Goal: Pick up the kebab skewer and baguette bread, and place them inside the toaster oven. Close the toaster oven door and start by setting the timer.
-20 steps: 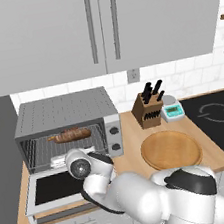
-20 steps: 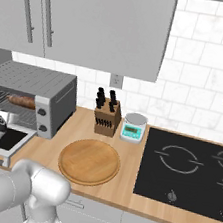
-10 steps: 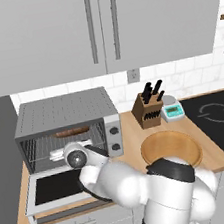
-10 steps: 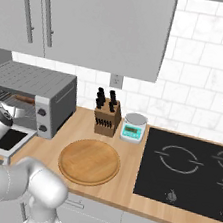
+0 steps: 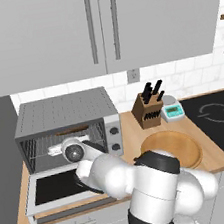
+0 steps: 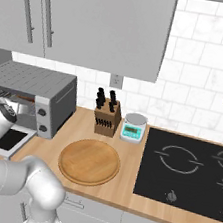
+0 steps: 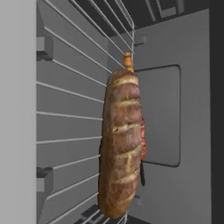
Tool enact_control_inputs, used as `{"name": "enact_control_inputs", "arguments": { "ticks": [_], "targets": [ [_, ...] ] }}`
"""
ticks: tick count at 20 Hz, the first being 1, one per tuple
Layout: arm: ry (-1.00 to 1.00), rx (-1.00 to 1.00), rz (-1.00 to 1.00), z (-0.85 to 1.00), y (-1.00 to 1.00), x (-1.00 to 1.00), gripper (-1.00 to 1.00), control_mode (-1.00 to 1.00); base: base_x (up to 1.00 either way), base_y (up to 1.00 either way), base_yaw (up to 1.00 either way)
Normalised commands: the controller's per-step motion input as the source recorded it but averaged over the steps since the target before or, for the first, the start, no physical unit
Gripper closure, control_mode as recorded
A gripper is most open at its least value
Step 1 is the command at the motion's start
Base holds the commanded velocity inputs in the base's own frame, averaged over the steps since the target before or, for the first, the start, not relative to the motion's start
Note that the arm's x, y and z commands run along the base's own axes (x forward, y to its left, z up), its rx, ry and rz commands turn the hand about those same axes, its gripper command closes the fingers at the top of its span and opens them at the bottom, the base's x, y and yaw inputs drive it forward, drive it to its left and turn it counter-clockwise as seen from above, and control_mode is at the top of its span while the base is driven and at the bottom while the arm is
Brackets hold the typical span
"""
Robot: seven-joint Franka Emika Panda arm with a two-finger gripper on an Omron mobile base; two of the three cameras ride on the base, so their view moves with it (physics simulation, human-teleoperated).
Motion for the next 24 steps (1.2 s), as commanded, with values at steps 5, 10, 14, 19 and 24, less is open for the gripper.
{"name": "enact_control_inputs", "arguments": {
  "ticks": [5, 10, 14, 19, 24],
  "targets": [
    [-0.02, 0.00, 0.00, -0.11, 0.00, 0.08, -1.00, -1.00, 0.00, 0.00, 0.00],
    [-0.05, 0.00, 0.00, 0.01, 0.00, -0.05, -1.00, -1.00, 0.00, 0.00, 0.00],
    [-0.02, 0.01, 0.00, 0.14, -0.01, -0.32, -1.00, -1.00, 0.00, 0.00, 0.00],
    [0.00, 0.00, -0.01, 0.53, 0.00, -0.55, -1.00, -1.00, 0.00, 0.00, 0.00],
    [0.05, 0.00, -0.01, 0.31, 0.00, -0.72, -1.00, -1.00, 0.00, 0.00, 0.00]
  ]
}}
